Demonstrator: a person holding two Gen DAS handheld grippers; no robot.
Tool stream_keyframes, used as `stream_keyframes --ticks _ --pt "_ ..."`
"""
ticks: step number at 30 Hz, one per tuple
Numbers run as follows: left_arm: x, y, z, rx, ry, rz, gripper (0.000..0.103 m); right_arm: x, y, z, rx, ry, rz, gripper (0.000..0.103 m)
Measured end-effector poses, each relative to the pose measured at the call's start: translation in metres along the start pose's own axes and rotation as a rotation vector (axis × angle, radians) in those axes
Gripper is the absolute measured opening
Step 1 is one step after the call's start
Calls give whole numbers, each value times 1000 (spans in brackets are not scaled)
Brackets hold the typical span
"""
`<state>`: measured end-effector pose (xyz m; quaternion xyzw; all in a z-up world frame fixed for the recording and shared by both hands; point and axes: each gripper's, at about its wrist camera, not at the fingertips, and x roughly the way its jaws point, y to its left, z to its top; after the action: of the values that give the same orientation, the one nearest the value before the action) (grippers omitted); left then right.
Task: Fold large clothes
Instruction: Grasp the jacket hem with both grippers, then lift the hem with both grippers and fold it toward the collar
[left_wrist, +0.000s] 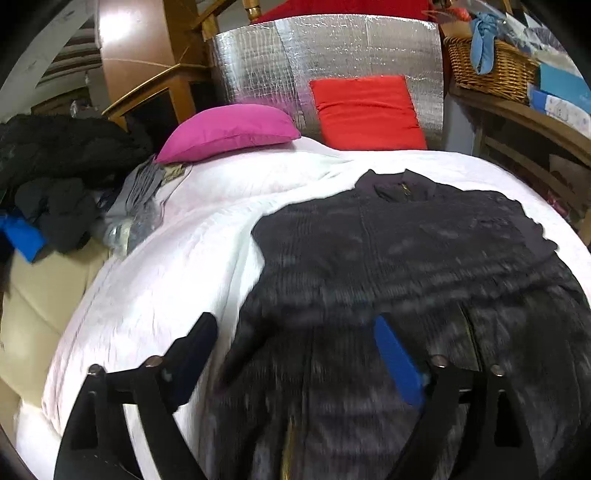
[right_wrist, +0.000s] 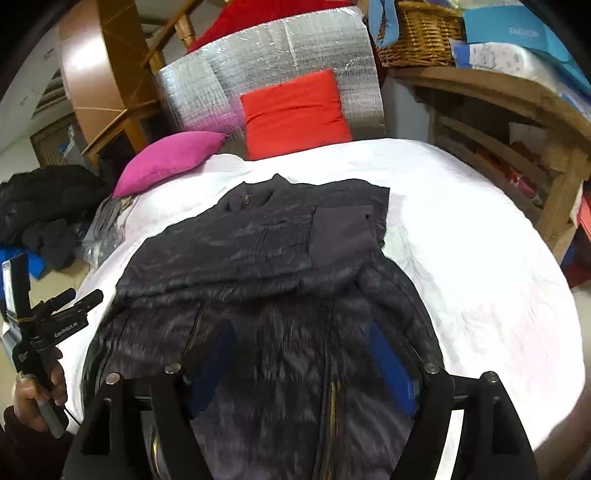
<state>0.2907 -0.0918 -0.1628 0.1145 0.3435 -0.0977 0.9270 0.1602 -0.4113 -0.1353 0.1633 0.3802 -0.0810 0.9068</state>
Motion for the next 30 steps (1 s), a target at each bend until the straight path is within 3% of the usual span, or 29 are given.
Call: stream_keyframes --ticks 5,12,16,21,26,30 --pt "-31 19 -68 -65 69 -60 92 -21 -7 -39 -51 111 -16 79" --pt "-61 59 -153 -195 198 -112 92 -37 -43 -93 75 275 -17 79" --pt "-58 78 -173 -287 285 -145 92 -29 -48 -124 137 379 13 79" --pt "-42 86 -188 -388 396 -233 92 -12 -44 -149 137 441 -2 79" --pt "-24 83 -206 -415 494 -253 92 11 -39 -166 131 498 -24 79" --pt "-11 81 -212 -446 528 -279 92 24 -32 -175 108 525 -32 79"
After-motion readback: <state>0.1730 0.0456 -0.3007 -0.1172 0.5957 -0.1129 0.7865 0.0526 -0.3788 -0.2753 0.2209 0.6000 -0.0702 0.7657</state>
